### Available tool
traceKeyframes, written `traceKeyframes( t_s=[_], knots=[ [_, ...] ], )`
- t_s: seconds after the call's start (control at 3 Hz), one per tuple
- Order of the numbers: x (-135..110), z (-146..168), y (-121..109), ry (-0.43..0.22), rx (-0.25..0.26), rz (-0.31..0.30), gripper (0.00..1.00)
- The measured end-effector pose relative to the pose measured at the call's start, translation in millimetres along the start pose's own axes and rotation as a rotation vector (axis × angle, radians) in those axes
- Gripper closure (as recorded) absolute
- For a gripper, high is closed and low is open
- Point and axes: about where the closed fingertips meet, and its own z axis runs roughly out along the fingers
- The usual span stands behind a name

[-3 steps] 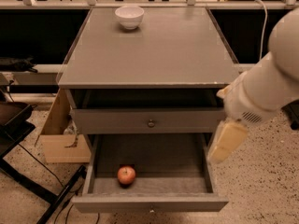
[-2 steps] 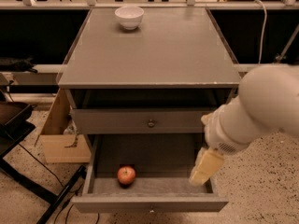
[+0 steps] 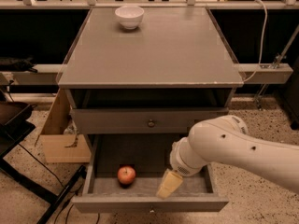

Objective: Pick apple from middle drawer and place on counter

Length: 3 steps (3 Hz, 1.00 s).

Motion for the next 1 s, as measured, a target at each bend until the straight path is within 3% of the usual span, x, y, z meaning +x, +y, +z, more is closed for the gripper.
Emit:
traceKeyframes(
  t_s=[0.67,1.0],
  knots=[
    [-10,23,-19,-0.043,0.037,0.019,0.00],
    [-15,74,-34,-0.130,0.023,0.050,0.00]
  ],
)
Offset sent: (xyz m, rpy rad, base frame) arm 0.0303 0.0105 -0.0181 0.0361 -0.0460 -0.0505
